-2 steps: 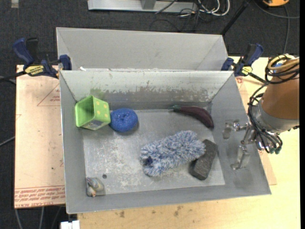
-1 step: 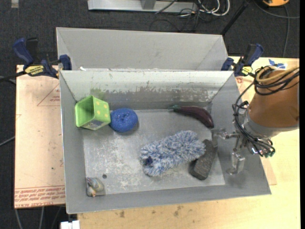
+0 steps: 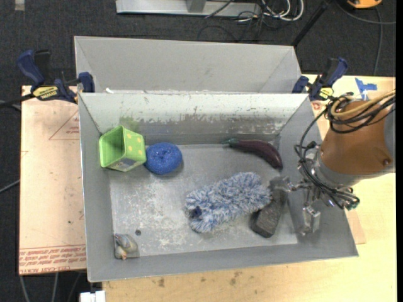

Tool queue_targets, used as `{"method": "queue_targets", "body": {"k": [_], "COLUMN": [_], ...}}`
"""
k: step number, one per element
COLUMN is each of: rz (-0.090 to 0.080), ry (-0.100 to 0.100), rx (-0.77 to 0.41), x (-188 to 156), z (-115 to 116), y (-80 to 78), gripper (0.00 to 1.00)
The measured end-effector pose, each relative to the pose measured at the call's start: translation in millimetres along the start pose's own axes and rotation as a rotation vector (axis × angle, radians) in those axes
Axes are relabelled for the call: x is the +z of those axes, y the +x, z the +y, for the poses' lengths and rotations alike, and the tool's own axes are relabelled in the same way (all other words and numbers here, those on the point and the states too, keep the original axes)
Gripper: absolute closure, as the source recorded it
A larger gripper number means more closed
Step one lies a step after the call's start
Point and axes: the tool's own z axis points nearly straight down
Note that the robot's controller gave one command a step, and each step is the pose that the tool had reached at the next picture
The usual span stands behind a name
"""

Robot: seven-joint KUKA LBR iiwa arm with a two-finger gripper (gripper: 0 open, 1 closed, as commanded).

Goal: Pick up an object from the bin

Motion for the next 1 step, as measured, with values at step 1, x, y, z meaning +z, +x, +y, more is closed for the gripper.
{"method": "queue_targets", "body": {"k": [1], "rz": [-0.004], "ry": [0.004], "rx": [-0.103], "x": [-20.8], "z": [12.0], "y": [-22.3], "gripper": [0.00]}}
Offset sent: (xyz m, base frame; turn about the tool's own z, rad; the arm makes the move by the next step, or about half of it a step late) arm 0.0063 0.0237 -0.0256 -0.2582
